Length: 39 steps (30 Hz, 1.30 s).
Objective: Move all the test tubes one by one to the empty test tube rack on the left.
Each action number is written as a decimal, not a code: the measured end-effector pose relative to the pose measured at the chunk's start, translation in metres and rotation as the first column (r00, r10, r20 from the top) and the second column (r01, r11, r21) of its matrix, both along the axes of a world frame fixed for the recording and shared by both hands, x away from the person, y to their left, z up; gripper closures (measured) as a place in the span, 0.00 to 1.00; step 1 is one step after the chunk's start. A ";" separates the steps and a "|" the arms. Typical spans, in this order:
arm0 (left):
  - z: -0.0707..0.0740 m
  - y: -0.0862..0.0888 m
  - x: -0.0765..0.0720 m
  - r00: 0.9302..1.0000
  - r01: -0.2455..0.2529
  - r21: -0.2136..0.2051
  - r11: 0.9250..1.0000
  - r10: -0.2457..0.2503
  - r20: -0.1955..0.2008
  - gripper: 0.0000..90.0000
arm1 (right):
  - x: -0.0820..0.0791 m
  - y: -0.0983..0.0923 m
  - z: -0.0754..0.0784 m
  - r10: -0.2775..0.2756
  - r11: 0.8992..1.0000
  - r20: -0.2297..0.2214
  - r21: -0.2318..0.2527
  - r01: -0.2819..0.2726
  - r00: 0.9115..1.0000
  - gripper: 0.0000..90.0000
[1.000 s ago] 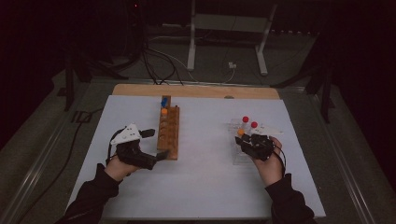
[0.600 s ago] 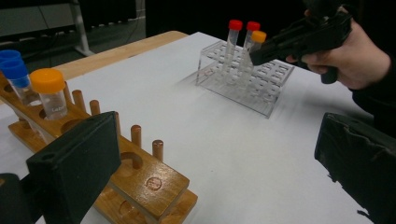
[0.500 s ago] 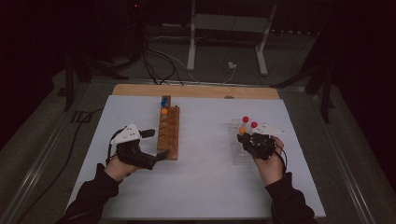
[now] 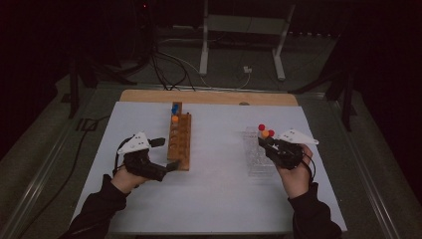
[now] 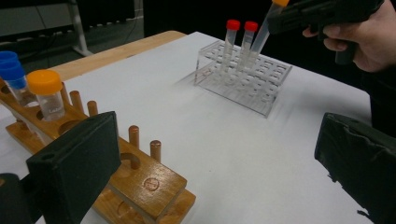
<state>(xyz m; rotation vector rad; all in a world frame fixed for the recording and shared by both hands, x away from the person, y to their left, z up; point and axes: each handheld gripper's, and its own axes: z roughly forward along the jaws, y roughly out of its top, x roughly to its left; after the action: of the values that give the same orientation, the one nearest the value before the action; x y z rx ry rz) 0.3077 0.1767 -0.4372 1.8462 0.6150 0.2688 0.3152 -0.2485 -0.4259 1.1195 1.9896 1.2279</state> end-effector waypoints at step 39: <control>0.007 -0.028 -0.010 0.993 0.117 0.004 0.993 -0.116 -0.022 0.02 | -0.031 0.071 -0.017 0.283 0.958 -0.098 -0.020 -0.286 0.954 0.83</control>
<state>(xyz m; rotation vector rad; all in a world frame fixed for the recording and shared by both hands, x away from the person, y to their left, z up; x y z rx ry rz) 0.2977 0.1491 -0.4304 1.8846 0.5197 0.1731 0.2845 -0.1775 -0.4431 0.9106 2.2971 1.2964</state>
